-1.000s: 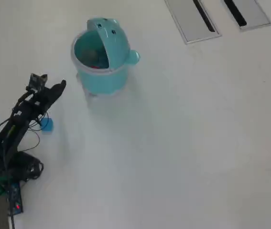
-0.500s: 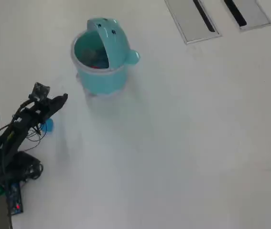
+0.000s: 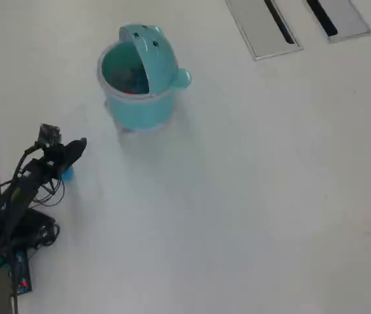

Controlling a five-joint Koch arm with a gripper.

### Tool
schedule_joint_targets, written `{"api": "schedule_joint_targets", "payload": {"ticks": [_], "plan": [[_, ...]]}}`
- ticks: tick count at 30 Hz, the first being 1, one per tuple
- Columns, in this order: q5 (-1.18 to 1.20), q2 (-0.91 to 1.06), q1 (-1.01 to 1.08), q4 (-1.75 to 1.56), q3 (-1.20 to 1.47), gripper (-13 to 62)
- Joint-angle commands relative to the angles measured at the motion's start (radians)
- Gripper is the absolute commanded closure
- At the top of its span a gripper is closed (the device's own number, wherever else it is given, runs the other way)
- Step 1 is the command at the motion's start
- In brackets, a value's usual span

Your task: Grasp RGB lego blocks and put them in the bin one by one.

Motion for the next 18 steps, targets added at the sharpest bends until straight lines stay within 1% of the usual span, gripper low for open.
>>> {"api": "schedule_joint_targets", "payload": {"ticks": [1,7,10,14,18], "plan": [[-0.009,0.052,-0.04,-0.054,-0.018,14.5],[-0.002,0.061,-0.164,-0.091,0.048,14.8],[0.018,0.064,-0.193,-0.156,0.1,14.8],[0.025,0.069,-0.21,-0.356,0.204,15.4],[0.026,0.067,-0.212,-0.221,0.173,15.7]]}}
